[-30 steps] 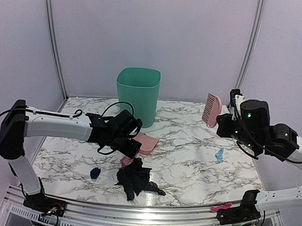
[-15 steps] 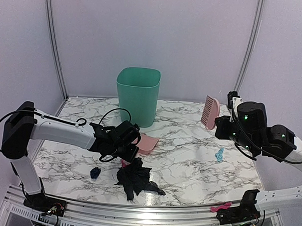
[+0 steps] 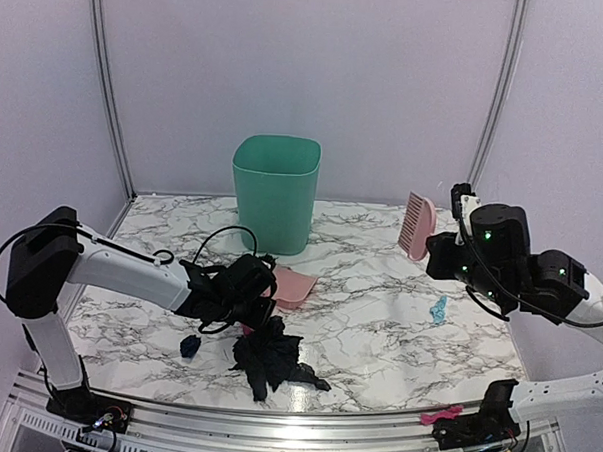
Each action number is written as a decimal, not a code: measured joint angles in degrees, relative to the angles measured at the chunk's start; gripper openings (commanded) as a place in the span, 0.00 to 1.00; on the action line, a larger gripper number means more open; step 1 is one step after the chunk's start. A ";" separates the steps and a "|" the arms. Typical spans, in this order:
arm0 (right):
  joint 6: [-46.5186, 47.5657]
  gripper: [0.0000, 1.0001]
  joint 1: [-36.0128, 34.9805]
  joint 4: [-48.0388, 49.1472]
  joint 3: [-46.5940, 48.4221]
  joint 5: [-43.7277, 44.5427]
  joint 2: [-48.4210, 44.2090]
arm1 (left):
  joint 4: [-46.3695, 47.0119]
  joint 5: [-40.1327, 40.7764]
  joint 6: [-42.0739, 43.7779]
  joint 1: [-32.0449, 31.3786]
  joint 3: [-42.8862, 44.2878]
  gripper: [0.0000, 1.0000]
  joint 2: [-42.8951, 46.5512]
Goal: Sweep away the paper scraps from the table
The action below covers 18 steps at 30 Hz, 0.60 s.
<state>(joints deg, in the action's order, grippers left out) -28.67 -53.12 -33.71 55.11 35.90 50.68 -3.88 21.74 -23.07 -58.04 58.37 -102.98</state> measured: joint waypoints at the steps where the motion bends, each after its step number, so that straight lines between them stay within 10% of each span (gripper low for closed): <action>1: 0.04 0.00 0.00 0.22 0.00 -0.07 0.07 | 0.72 0.26 -0.04 0.00 -0.52 0.61 0.00; 18: 1.38 0.00 0.00 1.99 -0.46 -0.94 0.87 | 7.63 3.91 3.37 1.03 -5.22 0.54 1.29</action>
<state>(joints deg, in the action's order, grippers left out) -27.29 -53.12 -31.73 54.65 34.96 51.55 3.75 25.65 -19.70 -57.01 53.15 -101.69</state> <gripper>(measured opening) 0.039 0.526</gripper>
